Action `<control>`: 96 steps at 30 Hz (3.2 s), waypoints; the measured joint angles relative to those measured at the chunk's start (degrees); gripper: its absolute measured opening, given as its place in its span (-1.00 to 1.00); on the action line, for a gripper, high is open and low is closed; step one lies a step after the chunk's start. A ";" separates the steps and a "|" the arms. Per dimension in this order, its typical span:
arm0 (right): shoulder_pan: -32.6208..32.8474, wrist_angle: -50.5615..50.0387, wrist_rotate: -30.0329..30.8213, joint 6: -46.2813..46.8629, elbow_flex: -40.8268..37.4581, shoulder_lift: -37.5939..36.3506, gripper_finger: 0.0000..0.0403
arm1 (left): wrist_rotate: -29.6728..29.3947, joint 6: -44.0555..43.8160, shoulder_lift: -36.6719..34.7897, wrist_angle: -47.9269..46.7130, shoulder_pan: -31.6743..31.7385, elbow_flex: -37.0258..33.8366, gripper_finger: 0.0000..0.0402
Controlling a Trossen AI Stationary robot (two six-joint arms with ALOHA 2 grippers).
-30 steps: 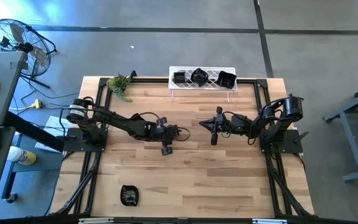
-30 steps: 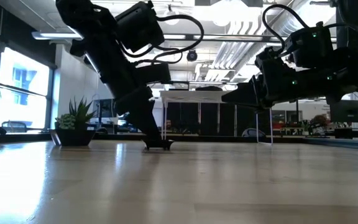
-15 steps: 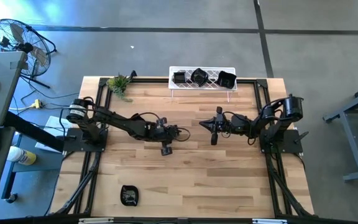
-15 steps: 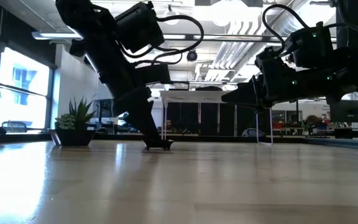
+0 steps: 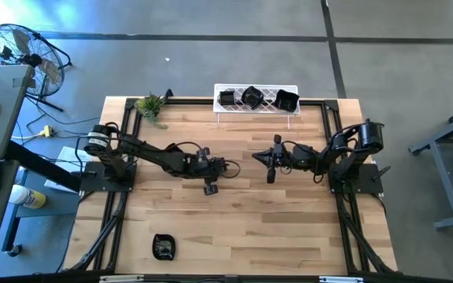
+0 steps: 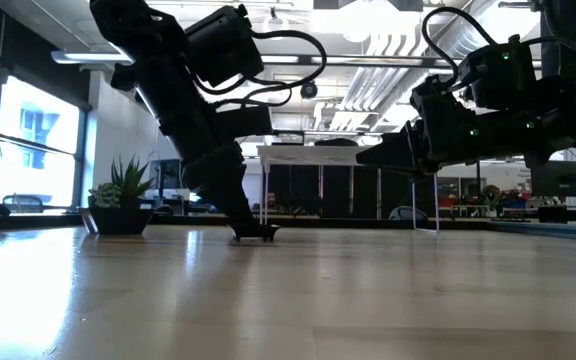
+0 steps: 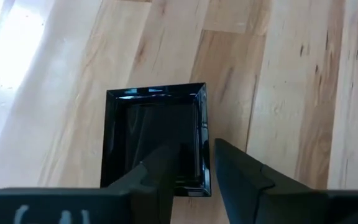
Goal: Pick & Place Mini shaped plates
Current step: Stack the square plate on top of the stacked square plates on the shelf, then stack the distorted square plate on top of the stacked distorted square plates on the shelf
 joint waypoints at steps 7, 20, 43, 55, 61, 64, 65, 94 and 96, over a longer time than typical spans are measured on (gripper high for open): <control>-0.01 0.00 0.02 0.00 0.02 0.00 -0.99 | -0.13 1.34 2.04 1.24 0.00 0.05 -0.61; -0.02 0.12 0.02 -0.02 0.02 0.00 -0.99 | 1.79 4.07 -0.41 0.64 0.00 -0.01 -0.98; -0.02 0.17 0.02 0.00 0.02 0.02 -0.98 | -2.14 30.12 -20.03 -4.19 18.08 11.18 -1.00; -0.02 0.20 0.00 0.00 0.07 0.01 -0.98 | -3.00 39.52 -6.52 -4.28 24.96 22.30 -1.00; -0.01 0.17 0.00 0.00 0.07 0.02 -0.98 | -4.09 42.67 -3.11 -3.44 25.54 22.97 -1.00; -0.01 0.18 0.00 0.00 0.07 0.02 -0.99 | -4.69 43.59 -1.88 -3.90 25.62 22.90 -1.00; 0.00 0.17 0.00 0.00 0.07 0.02 -0.99 | -4.77 43.59 -1.68 -3.97 25.59 22.82 -1.00; -0.02 0.17 -0.67 0.00 0.07 0.01 -0.97 | -8.89 45.28 -2.00 -1.15 25.53 22.94 -0.45; -0.02 0.17 -0.67 0.00 0.07 0.01 -0.99 | -7.65 45.25 -2.01 -1.81 25.55 22.97 -0.45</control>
